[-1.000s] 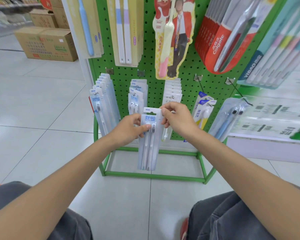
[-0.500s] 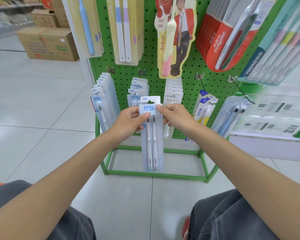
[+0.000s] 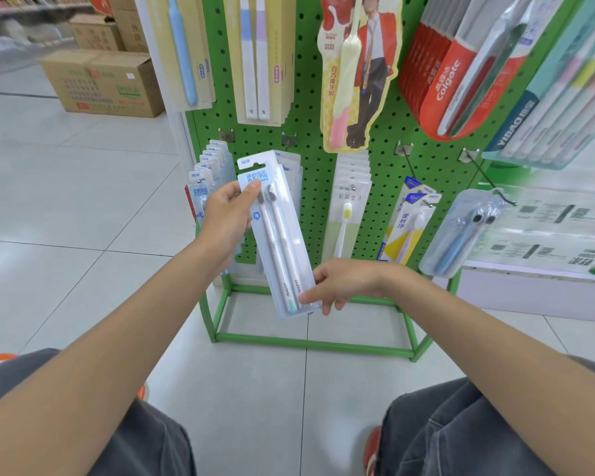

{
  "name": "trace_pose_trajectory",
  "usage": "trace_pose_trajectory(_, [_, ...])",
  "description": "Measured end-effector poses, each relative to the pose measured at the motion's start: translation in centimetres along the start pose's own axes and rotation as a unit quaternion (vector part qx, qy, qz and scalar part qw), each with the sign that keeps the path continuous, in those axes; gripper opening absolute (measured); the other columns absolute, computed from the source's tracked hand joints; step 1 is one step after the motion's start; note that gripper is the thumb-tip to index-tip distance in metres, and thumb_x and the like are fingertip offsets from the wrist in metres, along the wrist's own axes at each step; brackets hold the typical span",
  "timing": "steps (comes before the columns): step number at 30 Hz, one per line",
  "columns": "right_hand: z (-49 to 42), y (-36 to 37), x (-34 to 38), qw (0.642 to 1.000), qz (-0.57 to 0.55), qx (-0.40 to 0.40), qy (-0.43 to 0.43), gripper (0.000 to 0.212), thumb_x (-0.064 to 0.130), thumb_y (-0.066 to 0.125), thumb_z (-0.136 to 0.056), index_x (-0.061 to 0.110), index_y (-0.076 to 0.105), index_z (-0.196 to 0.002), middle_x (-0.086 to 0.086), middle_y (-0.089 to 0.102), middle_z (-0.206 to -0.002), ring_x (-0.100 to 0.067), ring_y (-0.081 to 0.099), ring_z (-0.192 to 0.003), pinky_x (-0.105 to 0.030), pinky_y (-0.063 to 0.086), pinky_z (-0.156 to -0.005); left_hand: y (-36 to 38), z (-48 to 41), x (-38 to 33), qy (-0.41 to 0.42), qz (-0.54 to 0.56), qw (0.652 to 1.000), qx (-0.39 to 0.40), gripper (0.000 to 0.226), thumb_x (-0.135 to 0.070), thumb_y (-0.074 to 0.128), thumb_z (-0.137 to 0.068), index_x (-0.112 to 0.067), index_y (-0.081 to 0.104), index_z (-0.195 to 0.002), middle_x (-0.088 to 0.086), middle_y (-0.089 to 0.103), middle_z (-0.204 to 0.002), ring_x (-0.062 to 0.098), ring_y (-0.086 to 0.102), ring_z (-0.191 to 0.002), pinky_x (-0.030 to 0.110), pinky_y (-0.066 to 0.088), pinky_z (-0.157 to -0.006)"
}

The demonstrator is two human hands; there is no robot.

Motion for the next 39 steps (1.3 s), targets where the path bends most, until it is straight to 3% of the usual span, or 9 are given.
trace_pose_trajectory(9, [-0.2, 1.5, 0.9, 0.998, 0.031, -0.003, -0.056, 0.008, 0.022, 0.067, -0.091, 0.027, 0.061, -0.091, 0.0, 0.071, -0.087, -0.01, 0.057, -0.064, -0.019, 0.044, -0.058, 0.5, 0.4, -0.5, 0.028, -0.061, 0.997, 0.036, 0.031, -0.046, 0.052, -0.098, -0.016, 0.06, -0.1, -0.005, 0.045, -0.069, 0.006, 0.046, -0.059, 0.025, 0.044, -0.069])
trace_pose_trajectory(11, [-0.2, 1.7, 1.0, 0.997, 0.052, -0.008, -0.063, 0.008, 0.021, 0.067, -0.09, 0.024, 0.06, -0.086, -0.001, 0.07, -0.085, -0.011, 0.056, -0.063, -0.02, 0.044, -0.057, 1.0, 1.3, -1.1, 0.058, -0.106, 0.991, 0.064, 0.026, -0.05, 0.061, -0.09, -0.028, 0.057, -0.104, -0.01, 0.052, -0.079, 0.007, 0.053, -0.071, 0.022, 0.045, -0.069])
trace_pose_trajectory(15, [-0.5, 1.8, 0.9, 0.991, 0.124, -0.033, -0.038, 0.023, 0.029, 0.066, -0.084, 0.005, 0.067, -0.086, -0.008, 0.073, -0.085, -0.012, 0.062, -0.065, -0.032, 0.054, -0.068, 1.6, 2.4, -1.2, 0.092, -0.195, 0.972, 0.097, 0.063, -0.048, 0.079, -0.076, -0.036, 0.042, -0.125, -0.027, 0.055, -0.101, -0.006, 0.056, -0.089, 0.014, 0.042, -0.068])
trace_pose_trajectory(19, [-0.4, 1.7, 1.1, 0.987, 0.136, -0.067, -0.044, 0.019, 0.028, 0.066, -0.087, 0.013, 0.055, -0.084, -0.001, 0.066, -0.075, -0.016, 0.062, -0.066, -0.032, 0.051, -0.066, 1.5, 2.2, -1.0, 0.06, -0.183, 0.978, 0.084, 0.067, -0.037, 0.074, -0.084, -0.031, 0.035, -0.138, -0.02, 0.054, -0.116, -0.01, 0.055, -0.09, 0.012, 0.043, -0.073])
trace_pose_trajectory(22, [-0.3, 1.6, 1.1, 0.99, 0.115, -0.069, -0.034, 0.031, 0.041, 0.069, -0.086, 0.024, 0.049, -0.102, 0.005, 0.065, -0.074, -0.012, 0.06, -0.066, -0.024, 0.044, -0.058, 1.5, 2.0, -0.9, 0.038, -0.143, 0.986, 0.075, 0.087, -0.029, 0.069, -0.088, -0.03, 0.014, -0.155, -0.008, 0.041, -0.128, 0.0, 0.054, -0.098, 0.032, 0.048, -0.094])
trace_pose_trajectory(27, [-0.5, 1.6, 1.1, 0.994, 0.084, -0.052, -0.035, 0.091, 0.054, 0.076, -0.076, 0.026, 0.03, -0.149, 0.008, 0.067, -0.085, -0.009, 0.062, -0.068, -0.024, 0.046, -0.068, 1.7, 1.2, -0.3, -0.014, 0.005, 0.998, 0.059, 0.065, -0.012, 0.06, -0.091, -0.029, 0.032, -0.147, -0.001, 0.06, -0.117, 0.017, 0.062, -0.095, 0.048, 0.053, -0.096])
trace_pose_trajectory(31, [-0.7, 1.7, 1.0, 0.997, 0.032, -0.058, -0.033, 0.087, 0.053, 0.082, -0.07, 0.023, 0.035, -0.137, 0.0, 0.065, -0.091, -0.013, 0.06, -0.071, -0.027, 0.047, -0.07, 2.1, 1.0, 0.0, -0.024, 0.074, 0.994, 0.075, 0.057, -0.011, 0.043, -0.101, -0.025, 0.026, -0.153, 0.003, 0.061, -0.106, 0.021, 0.058, -0.095, 0.045, 0.052, -0.094])
trace_pose_trajectory(35, [-0.5, 2.0, 1.6, 0.995, 0.028, -0.084, -0.05, 0.073, 0.055, 0.081, -0.07, 0.02, 0.039, -0.119, 0.01, 0.052, -0.083, -0.005, 0.051, -0.069, -0.021, 0.039, -0.062, 2.2, 0.8, 0.3, -0.019, 0.108, 0.989, 0.096, 0.057, -0.018, 0.035, -0.107, -0.033, 0.012, -0.157, -0.004, 0.055, -0.14, 0.023, 0.063, -0.114, 0.041, 0.05, -0.101])
trace_pose_trajectory(39, [-0.4, 2.1, 1.9, 0.992, 0.042, -0.103, -0.06, 0.067, 0.058, 0.079, -0.07, 0.019, 0.042, -0.111, 0.006, 0.053, -0.087, -0.01, 0.051, -0.074, -0.026, 0.04, -0.064, 2.2, 0.6, 0.3, 0.0, 0.093, 0.991, 0.099, 0.052, -0.019, 0.033, -0.108, -0.04, 0.02, -0.154, -0.004, 0.052, -0.145, 0.023, 0.057, -0.126, 0.046, 0.042, -0.11])
Point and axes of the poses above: each hand's wrist, its own z-axis away from the middle knuckle, its own y-axis out of the palm, x = y × z, the point moved 5 cm from there along -z, towards the middle knuckle
